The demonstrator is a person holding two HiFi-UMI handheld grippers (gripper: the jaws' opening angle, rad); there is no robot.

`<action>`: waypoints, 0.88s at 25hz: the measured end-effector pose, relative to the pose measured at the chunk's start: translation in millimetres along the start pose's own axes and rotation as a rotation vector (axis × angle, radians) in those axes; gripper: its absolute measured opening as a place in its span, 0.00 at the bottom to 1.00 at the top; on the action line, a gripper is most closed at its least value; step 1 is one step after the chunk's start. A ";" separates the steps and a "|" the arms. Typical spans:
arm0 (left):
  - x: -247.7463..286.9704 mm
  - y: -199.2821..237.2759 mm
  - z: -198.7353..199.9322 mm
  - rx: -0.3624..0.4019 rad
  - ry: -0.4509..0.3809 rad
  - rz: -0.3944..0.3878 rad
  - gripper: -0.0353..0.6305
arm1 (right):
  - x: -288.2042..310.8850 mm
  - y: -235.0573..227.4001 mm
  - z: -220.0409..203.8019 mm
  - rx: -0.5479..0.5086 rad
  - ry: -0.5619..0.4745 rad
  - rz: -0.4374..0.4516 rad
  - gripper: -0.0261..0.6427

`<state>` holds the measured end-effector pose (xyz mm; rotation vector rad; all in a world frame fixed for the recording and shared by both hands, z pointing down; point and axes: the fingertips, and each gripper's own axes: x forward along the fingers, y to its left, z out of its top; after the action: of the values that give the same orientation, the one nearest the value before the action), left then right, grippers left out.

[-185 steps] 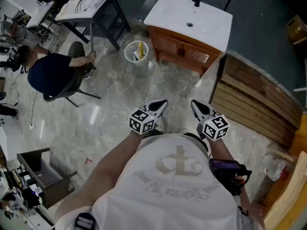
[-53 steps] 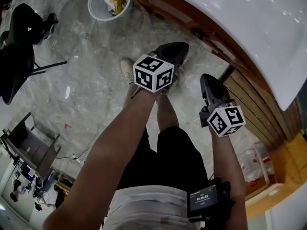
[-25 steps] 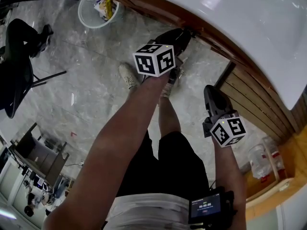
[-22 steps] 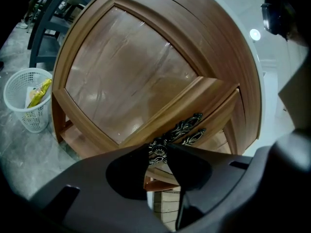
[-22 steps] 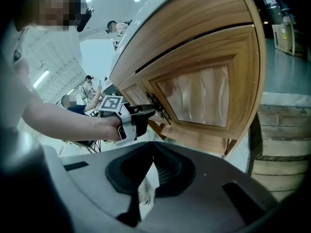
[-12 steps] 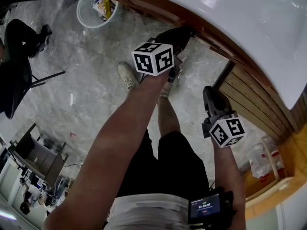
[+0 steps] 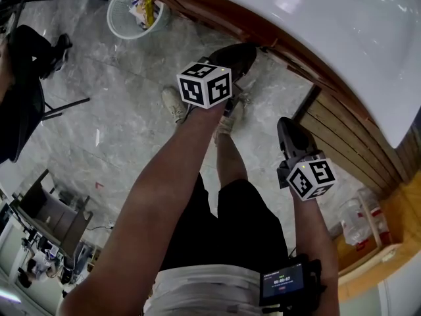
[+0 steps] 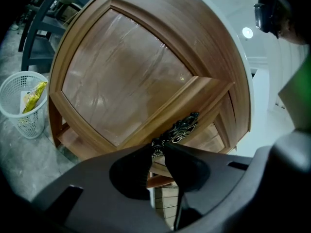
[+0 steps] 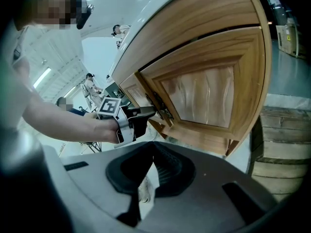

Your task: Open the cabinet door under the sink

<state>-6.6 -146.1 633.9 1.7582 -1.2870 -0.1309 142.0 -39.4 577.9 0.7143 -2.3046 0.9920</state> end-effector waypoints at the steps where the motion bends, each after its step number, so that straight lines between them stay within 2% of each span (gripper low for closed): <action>1: -2.4 0.1 -0.9 -0.002 0.000 -0.010 0.19 | 0.1 0.0 0.5 0.001 0.000 0.002 0.06; 5: -13.3 2.7 -3.9 0.003 0.016 -0.049 0.19 | 2.5 5.0 0.5 0.003 -0.001 0.008 0.06; 10: -24.8 0.7 -16.0 -0.025 0.084 -0.096 0.19 | -0.2 15.4 -3.6 0.017 0.022 0.013 0.06; 14: -18.8 6.1 -3.2 0.031 0.092 -0.110 0.19 | 15.7 11.6 4.5 -0.002 0.009 0.040 0.06; 19: -26.1 4.5 -10.2 -0.008 0.097 -0.153 0.19 | 17.7 12.3 7.7 0.004 0.015 0.043 0.06; 22: -28.3 3.6 -11.2 0.002 0.112 -0.172 0.19 | 20.5 14.7 11.6 0.007 0.012 0.046 0.06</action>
<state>-15.5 -116.8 631.4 1.8502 -1.0561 -0.1266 114.7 -44.8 577.1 0.6587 -2.3176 1.0226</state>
